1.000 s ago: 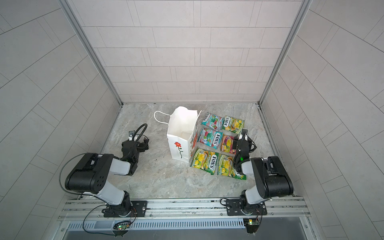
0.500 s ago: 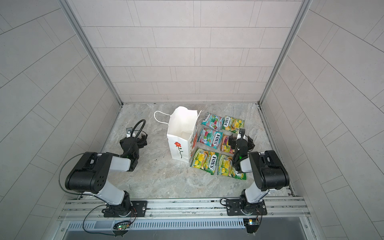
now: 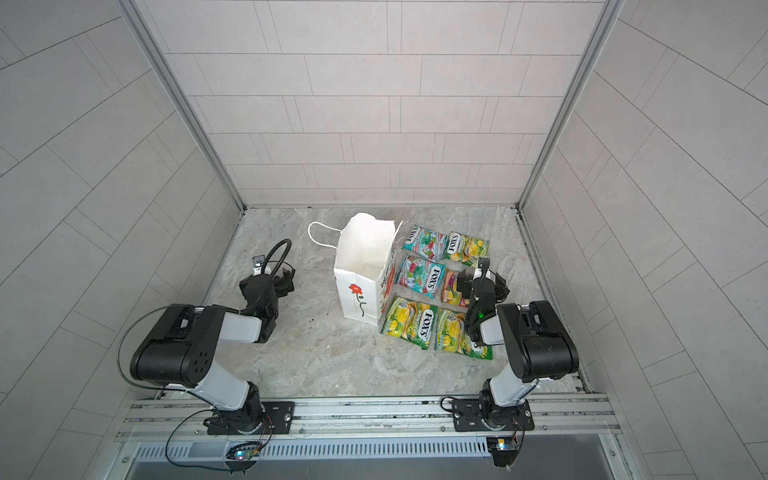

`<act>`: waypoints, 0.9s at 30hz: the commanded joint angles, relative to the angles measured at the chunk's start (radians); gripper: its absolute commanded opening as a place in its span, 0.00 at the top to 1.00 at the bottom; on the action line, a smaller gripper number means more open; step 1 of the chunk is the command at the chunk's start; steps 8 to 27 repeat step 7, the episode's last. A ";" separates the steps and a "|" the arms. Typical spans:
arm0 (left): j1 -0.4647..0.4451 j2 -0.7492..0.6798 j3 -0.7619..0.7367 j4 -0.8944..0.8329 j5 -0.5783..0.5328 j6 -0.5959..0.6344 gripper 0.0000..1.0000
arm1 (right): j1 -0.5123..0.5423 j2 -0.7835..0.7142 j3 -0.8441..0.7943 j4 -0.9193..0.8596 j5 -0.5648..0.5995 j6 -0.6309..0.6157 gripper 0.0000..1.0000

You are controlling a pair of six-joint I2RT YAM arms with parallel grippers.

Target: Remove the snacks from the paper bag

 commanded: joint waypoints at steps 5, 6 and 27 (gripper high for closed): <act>0.001 0.000 0.024 -0.010 0.006 -0.001 0.00 | 0.003 -0.006 0.015 0.001 0.006 -0.016 0.01; 0.002 -0.001 0.022 -0.009 0.006 0.000 0.00 | 0.005 -0.006 0.014 0.001 0.008 -0.015 0.01; 0.003 0.000 0.022 -0.007 0.006 0.000 0.00 | 0.004 -0.006 0.014 0.001 0.006 -0.016 0.01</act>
